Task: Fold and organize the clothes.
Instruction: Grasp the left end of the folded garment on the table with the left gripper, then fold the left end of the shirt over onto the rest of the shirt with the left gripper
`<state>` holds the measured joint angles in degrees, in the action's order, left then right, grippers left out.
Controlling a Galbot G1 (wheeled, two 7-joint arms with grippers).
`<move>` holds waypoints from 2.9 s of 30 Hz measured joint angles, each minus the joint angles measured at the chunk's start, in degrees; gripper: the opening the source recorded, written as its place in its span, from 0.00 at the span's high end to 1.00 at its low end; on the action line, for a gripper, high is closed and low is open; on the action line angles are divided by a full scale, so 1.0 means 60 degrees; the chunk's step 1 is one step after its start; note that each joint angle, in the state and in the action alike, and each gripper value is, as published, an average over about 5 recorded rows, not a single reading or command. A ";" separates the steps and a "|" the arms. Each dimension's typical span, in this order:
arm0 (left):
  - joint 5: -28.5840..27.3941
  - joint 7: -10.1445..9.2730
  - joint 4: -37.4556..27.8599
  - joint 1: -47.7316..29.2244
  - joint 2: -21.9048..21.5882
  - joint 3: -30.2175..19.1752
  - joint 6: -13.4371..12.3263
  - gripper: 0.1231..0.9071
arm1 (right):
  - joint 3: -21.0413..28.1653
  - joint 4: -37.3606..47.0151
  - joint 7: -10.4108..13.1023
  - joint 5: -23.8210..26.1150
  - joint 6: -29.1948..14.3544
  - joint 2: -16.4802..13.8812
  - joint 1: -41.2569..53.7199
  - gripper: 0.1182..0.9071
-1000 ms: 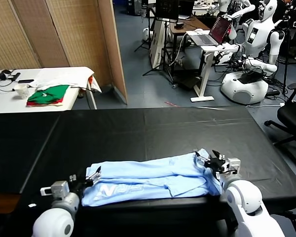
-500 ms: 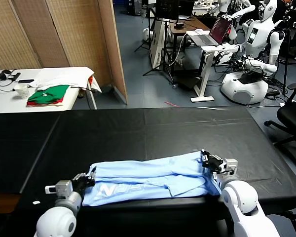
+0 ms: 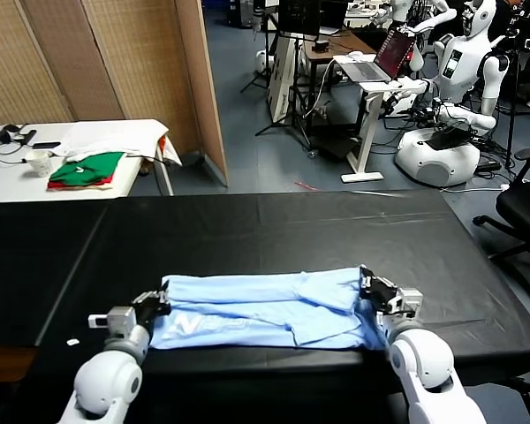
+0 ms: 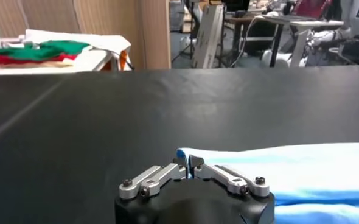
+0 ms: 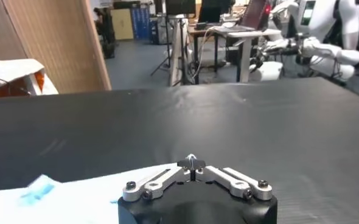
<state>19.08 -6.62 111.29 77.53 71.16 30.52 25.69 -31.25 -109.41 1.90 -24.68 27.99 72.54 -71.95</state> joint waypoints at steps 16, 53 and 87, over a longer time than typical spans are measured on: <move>-0.0056 0.0086 0.0774 0.1211 0.0615 0.0767 -0.0328 0.01 | -0.0649 -0.1722 -0.0210 -0.0307 0.0002 -0.0229 -0.1481 0.00; 0.0134 0.0267 0.0618 0.1735 0.1716 0.0611 -0.0251 0.95 | -0.0644 -0.2359 -0.0258 -0.0264 -0.0058 -0.0022 -0.1932 0.00; 0.0128 0.0150 0.1896 0.1452 0.0498 -0.0341 -0.0302 0.94 | -0.0839 -0.2258 -0.0206 0.0933 -0.0548 0.0736 -0.2804 0.00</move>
<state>19.84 -5.72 122.66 86.25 74.15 28.47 23.87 -36.28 -122.96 0.66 -19.08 24.70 76.96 -88.77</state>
